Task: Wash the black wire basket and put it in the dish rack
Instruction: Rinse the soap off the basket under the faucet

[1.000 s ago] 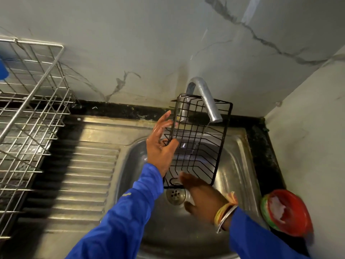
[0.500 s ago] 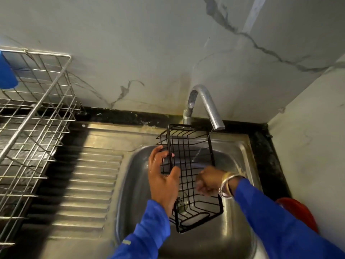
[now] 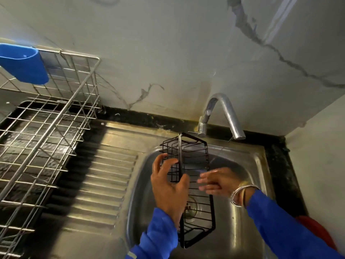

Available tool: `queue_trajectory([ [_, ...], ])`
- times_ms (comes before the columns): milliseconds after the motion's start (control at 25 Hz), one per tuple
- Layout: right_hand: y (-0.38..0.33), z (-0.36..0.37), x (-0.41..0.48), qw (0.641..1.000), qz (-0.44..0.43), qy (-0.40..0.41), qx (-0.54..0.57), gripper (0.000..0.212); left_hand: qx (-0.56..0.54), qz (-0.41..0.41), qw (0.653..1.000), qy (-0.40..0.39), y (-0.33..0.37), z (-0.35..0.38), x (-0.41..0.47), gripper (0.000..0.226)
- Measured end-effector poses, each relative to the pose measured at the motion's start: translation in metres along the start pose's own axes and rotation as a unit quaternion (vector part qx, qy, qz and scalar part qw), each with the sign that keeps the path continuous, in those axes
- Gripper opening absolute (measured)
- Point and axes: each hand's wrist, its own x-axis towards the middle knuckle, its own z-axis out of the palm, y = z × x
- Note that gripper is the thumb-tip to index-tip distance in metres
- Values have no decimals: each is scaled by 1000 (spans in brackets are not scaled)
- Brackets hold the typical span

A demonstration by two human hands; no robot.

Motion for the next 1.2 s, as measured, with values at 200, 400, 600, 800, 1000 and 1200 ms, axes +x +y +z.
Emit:
queue_trajectory([
  [200, -20, -17, 24, 919, -199, 199, -276, 42, -15, -45, 998, -53, 6, 0, -11, 29],
  [400, -35, -38, 33, 817, -270, 167, -481, 29, -45, -177, 975, -123, -1, -6, 0, 20],
  [600, -65, -34, 35, 735, -311, 32, -602, 22, -59, -253, 943, -208, 9, 2, -4, 25],
  [800, -63, -53, 24, 774, -290, 0, -562, 23, -105, -295, 924, -221, 11, -4, -1, 33],
  [1000, -67, -38, 28, 723, -259, 58, -638, 20, -115, -323, 903, -257, 4, 3, -2, 35],
  [1200, -74, -42, 19, 802, -270, 25, -533, 18, -165, -318, 884, -299, 2, 12, -4, 42],
])
